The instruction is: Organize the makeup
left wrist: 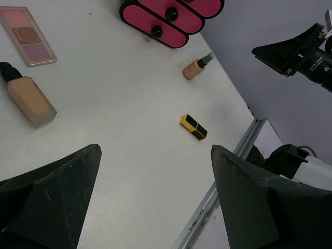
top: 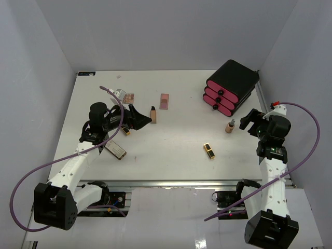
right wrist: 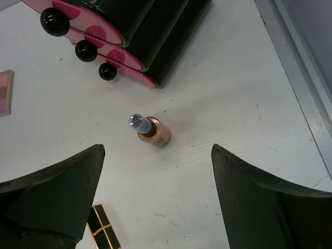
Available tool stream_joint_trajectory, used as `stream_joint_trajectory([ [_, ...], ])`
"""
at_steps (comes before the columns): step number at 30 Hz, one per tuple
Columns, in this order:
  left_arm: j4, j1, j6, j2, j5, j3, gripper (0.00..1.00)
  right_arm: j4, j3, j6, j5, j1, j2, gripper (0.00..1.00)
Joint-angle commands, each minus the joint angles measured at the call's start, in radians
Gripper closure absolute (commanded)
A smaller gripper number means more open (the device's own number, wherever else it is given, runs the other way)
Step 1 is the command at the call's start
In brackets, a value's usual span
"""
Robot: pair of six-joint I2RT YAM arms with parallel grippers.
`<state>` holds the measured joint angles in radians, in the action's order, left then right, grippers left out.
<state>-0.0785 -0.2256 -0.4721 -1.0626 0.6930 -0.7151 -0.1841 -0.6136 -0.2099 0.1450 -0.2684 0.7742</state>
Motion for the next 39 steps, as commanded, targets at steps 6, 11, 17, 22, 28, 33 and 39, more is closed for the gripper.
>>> stream_joint_trajectory([
  [6, -0.02, 0.002, -0.002, 0.01, 0.025, 0.002, 0.02, 0.059, 0.014, 0.1, 0.179, -0.005, -0.031, 0.1],
  [11, -0.029, 0.0, -0.008, 0.004, 0.031, 0.005, 0.02, 0.065, 0.046, 0.242, 0.367, -0.006, -0.042, 0.1],
  [17, -0.127, 0.0, -0.127, -0.104, 0.094, 0.013, 0.02, 0.001, 0.068, 0.515, 0.653, -0.006, -0.064, 0.1],
  [22, -0.227, -0.096, -0.243, -0.228, 0.033, -0.037, 0.02, -0.025, 0.075, 0.567, 0.707, -0.006, -0.076, 0.1],
  [28, -0.306, -0.242, -0.32, -0.478, -0.07, -0.224, 0.02, -0.03, 0.079, 0.589, 0.703, -0.006, -0.074, 0.1],
  [33, -0.342, -0.325, -0.373, -0.738, -0.087, -0.499, 0.02, -0.105, 0.059, 0.713, 0.773, -0.006, -0.091, 0.1],
  [39, -0.344, -0.39, -0.457, -1.048, -0.118, -0.832, 0.02, -0.044, 0.045, 0.618, 0.693, -0.006, -0.096, 0.1],
])
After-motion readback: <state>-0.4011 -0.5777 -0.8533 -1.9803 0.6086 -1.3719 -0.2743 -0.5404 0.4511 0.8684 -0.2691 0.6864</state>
